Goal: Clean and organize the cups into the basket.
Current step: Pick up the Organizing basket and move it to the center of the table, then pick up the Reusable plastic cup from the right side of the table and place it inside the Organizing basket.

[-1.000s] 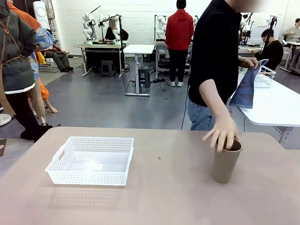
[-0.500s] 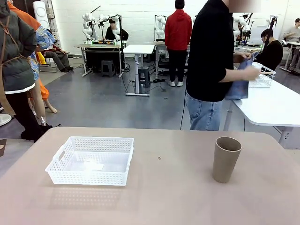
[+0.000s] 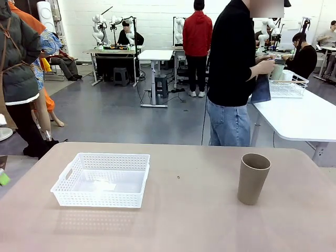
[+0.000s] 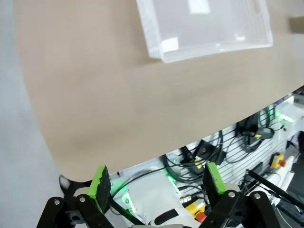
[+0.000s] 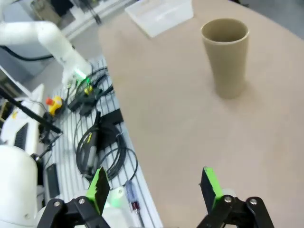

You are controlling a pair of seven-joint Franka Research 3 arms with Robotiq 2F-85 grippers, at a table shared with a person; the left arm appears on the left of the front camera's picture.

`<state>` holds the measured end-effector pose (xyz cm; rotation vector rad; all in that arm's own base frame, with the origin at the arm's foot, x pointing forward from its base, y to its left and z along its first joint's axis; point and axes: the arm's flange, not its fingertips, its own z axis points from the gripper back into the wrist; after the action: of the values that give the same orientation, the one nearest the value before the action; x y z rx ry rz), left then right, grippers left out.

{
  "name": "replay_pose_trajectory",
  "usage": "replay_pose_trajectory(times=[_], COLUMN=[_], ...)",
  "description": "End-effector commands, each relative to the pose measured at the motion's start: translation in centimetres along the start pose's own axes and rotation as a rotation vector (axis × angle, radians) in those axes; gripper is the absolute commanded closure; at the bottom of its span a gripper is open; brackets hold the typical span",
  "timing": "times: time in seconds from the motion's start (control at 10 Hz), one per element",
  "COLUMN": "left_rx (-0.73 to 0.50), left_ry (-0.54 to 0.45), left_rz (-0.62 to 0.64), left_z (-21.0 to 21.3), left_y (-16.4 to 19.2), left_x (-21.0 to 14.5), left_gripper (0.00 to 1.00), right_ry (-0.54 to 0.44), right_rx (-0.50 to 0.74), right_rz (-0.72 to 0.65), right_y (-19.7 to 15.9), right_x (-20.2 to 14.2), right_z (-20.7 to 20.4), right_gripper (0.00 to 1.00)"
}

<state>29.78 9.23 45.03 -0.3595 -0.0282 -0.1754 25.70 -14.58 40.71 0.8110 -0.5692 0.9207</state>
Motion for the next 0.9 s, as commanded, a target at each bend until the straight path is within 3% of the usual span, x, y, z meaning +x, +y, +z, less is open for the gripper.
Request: replay_pose_trajectory(times=[0.0, 0.1, 0.2, 0.3, 0.8], left_rx=[0.092, 0.148, 0.175, 0.193, 0.298], left_ry=[0.13, 0.167, 0.181, 0.166, -0.008], left_rz=[0.06, 0.093, 0.111, 0.113, 0.156], left_z=[-3.2, -4.7, -6.1, -6.9, -11.3], left_y=[0.3, 0.2, -0.3, -1.1, -5.8], left_x=[2.7, 3.9, 5.1, 5.8, 9.6], left_gripper=[0.0, 0.0, 0.0, 0.0, 0.0], right_ry=[-0.088, -0.121, -0.037, -0.037, -0.037], right_rx=[0.023, 0.066, 0.004, 0.004, 0.004], right_rz=[-0.05, -0.102, -0.022, -0.022, -0.022], right_y=[0.3, 0.1, -0.5, -0.5, -0.5], right_x=[-1.2, -1.4, -0.2, -0.2, -0.2], right_z=[-2.3, -1.8, -0.3, -0.3, -0.3], right_gripper=[0.0, 0.0, 0.0, 0.0, 0.0])
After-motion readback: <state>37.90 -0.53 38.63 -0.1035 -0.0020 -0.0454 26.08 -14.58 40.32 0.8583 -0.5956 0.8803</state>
